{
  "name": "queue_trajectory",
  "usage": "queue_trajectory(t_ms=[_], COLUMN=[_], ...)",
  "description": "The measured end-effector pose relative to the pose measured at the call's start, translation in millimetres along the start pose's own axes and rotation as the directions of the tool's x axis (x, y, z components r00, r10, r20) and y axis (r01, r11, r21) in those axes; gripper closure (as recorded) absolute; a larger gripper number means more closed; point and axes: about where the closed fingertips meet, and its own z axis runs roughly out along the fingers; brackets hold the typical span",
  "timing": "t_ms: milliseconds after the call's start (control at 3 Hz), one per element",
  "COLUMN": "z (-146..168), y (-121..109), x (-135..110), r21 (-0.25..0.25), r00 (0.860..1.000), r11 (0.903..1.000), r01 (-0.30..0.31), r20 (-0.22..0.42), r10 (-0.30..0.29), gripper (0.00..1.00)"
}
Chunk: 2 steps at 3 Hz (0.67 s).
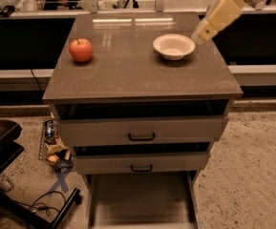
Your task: Place apple into bottom drawer
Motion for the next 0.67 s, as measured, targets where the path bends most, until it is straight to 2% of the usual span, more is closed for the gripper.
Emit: queue_trajectory(t_ms=[333,667], z=[2.7,7.9], y=[-13.7,-13.6], x=[-14.0,-17.0], r21=[0.052,0.049], r00=[0.999,0.998], r11=[0.9986,0.9988], r01=[-0.006,-0.009], r20=[0.048,0.056], r10=[0.003,0.006], gripper=[0.00,0.00])
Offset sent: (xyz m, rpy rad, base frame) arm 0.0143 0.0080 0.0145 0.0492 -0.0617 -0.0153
